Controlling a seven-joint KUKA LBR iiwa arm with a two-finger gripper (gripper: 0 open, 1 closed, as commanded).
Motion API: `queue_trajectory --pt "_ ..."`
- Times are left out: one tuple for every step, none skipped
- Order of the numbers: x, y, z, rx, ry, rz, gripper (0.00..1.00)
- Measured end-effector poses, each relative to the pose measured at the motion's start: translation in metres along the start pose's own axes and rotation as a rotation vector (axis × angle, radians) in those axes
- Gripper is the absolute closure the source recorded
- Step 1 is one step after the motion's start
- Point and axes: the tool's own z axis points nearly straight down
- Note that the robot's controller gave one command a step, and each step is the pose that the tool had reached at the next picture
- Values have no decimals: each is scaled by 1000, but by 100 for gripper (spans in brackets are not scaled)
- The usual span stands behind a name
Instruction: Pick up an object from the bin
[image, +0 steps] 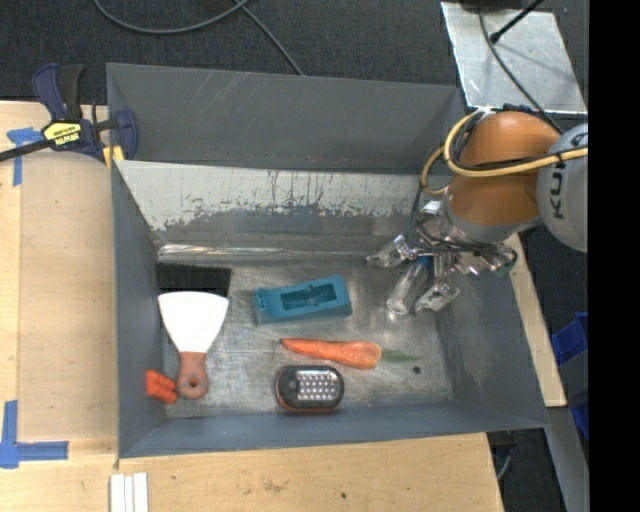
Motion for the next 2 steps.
queue_trajectory --pt "3 -12 -2 -3 0 -191 100" --pt "4 -12 -2 -3 0 -190 100"
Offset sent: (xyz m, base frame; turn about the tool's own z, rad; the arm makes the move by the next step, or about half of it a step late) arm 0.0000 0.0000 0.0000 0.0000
